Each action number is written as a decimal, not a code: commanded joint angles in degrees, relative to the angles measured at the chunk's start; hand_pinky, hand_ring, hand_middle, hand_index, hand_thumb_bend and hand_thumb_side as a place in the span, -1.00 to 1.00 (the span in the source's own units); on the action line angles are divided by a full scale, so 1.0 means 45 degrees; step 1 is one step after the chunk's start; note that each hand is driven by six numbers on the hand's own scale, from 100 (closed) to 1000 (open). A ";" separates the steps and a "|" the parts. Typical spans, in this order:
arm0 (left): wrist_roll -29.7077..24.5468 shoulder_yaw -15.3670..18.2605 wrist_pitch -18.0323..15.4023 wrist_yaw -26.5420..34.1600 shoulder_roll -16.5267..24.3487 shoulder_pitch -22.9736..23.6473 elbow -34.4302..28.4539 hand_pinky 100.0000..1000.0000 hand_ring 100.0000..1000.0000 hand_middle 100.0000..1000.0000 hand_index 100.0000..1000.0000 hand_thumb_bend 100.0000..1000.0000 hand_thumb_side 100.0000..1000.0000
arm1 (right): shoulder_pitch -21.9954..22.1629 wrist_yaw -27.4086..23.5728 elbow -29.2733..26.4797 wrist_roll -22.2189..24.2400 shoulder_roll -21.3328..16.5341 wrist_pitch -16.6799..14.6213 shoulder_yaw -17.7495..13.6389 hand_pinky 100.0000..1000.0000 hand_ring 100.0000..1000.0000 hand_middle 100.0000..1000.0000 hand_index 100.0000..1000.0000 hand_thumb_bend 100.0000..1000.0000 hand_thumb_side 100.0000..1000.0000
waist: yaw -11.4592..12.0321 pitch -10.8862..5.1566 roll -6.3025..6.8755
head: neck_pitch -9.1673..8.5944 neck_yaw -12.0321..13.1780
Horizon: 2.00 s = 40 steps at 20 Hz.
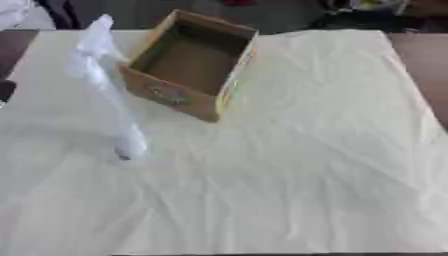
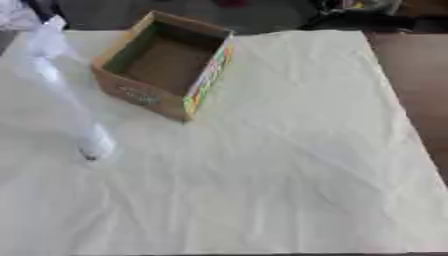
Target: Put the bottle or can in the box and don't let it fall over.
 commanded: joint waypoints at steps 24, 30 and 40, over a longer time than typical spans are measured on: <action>-0.2866 -0.2032 0.0804 0.1556 0.0454 0.0722 -0.0174 1.00 1.00 1.00 0.60 0.33 -0.79 | -0.0137 -0.0107 -0.0236 0.0095 -0.0259 0.0062 0.0020 0.87 1.00 0.91 0.46 -1.00 -0.05 | -0.0087 -0.0183 0.0029 | -0.0212 0.0125; -0.3244 -0.2360 0.1043 0.1845 0.0366 0.0350 0.0017 1.00 1.00 1.00 0.60 0.32 -0.78 | -0.0143 -0.0110 -0.0236 0.0112 -0.0236 0.0076 0.0042 0.87 1.00 0.91 0.46 -1.00 -0.05 | -0.0118 -0.0175 0.0030 | -0.0250 0.0169; -0.3925 -0.2740 0.1195 0.2148 0.0345 0.0025 0.0131 1.00 1.00 1.00 0.61 0.33 -0.76 | -0.0169 -0.0105 -0.0236 0.0133 -0.0205 0.0114 0.0083 0.87 1.00 0.91 0.46 -1.00 -0.05 | -0.0148 -0.0162 0.0045 | -0.0292 0.0195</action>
